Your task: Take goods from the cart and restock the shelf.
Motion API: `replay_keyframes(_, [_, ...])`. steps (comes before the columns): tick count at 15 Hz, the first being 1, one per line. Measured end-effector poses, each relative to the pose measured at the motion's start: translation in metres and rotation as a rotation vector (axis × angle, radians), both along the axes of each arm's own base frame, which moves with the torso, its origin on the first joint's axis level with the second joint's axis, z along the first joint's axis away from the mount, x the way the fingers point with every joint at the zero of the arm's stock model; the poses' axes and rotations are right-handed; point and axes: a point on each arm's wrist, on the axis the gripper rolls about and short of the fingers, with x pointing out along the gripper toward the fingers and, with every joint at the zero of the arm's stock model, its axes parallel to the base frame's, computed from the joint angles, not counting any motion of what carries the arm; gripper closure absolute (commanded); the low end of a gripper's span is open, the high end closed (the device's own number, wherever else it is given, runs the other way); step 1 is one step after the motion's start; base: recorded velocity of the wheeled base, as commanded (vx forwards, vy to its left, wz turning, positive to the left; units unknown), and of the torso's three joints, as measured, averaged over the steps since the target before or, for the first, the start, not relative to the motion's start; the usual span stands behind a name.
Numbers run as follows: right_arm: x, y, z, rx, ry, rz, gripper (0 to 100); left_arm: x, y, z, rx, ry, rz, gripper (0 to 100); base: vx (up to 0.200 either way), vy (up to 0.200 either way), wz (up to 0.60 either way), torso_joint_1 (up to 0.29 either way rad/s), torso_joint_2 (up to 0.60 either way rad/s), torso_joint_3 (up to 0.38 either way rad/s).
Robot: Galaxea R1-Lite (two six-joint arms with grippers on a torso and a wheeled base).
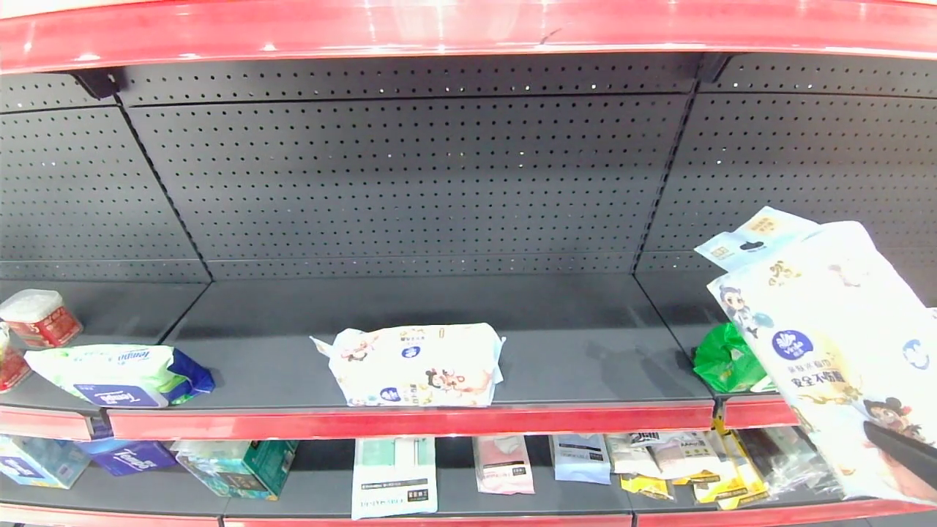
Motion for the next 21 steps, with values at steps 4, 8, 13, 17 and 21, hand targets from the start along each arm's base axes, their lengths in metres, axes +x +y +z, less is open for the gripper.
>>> replay_keyframes(4, [0.023,0.002,0.0,-0.004,0.053,0.0,100,-0.009,0.004,-0.021,-0.008,-0.066,0.016,0,0.0,0.0,0.6,0.002,0.0,0.002])
replay_keyframes(8, [0.036,0.003,0.003,-0.006,0.08,0.003,100,-0.008,0.005,-0.032,-0.008,-0.094,0.041,0,0.0,0.0,0.6,0.002,0.0,0.005])
replay_keyframes(13, [0.056,0.003,0.005,-0.015,0.122,-0.009,100,0.006,0.001,-0.04,-0.056,-0.205,0.042,0,0.0,0.0,0.12,0.0,0.0,0.001])
replay_keyframes(17, [0.086,-0.009,0.0,-0.059,0.162,-0.025,100,0.022,-0.003,-0.057,-0.084,-0.251,0.107,0,0.0,0.0,0.0,0.0,0.0,0.0])
replay_keyframes(21, [0.106,-0.025,-0.006,-0.09,0.179,-0.07,100,0.026,-0.003,-0.066,-0.085,-0.257,0.131,0,0.0,0.0,0.0,0.0,0.0,0.0])
